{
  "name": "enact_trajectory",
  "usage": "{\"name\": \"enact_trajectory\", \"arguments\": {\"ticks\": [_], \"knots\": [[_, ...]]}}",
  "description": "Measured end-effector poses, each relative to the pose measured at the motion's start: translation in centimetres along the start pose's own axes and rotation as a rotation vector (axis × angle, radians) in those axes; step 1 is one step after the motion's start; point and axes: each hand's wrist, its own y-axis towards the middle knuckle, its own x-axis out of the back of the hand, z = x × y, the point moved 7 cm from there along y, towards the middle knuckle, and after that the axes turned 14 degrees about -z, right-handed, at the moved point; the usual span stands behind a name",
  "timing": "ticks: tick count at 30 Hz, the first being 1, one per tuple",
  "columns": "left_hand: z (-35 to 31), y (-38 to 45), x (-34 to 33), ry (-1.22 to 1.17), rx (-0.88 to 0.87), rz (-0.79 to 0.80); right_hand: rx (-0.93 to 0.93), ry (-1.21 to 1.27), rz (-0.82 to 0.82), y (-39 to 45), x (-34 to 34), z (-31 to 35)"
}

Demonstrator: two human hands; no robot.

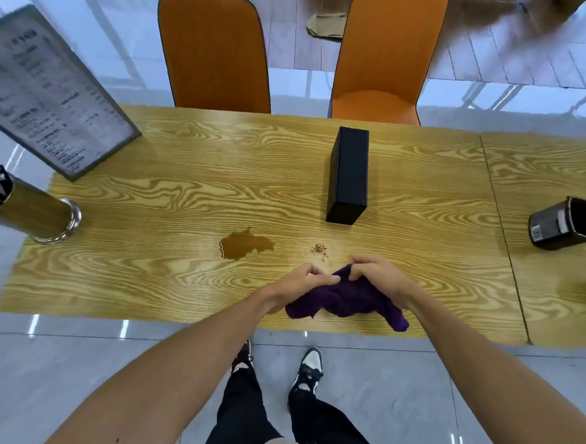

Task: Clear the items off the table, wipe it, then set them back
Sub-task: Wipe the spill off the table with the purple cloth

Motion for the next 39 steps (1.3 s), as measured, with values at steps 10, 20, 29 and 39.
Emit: {"name": "enact_trajectory", "arguments": {"ticks": [10, 20, 29, 39], "knots": [[1.2, -4.3, 13.6, 0.202, -0.206, -0.169, 0.103, -0.372, 0.214, 0.8, -10.1, 6.1], [3.2, -4.2, 21.6, 0.64, -0.319, -0.642, 0.31, -0.584, -0.01, 3.9, -16.2, 7.3], [8.5, -2.7, 18.5, 0.79, -0.321, -0.806, 0.496, -0.97, -0.288, 2.2, -19.7, 2.7], [12.9, -0.5, 16.8, 0.893, -0.241, -0.828, 0.387, -0.929, -0.457, 2.5, -21.6, -1.9]]}}
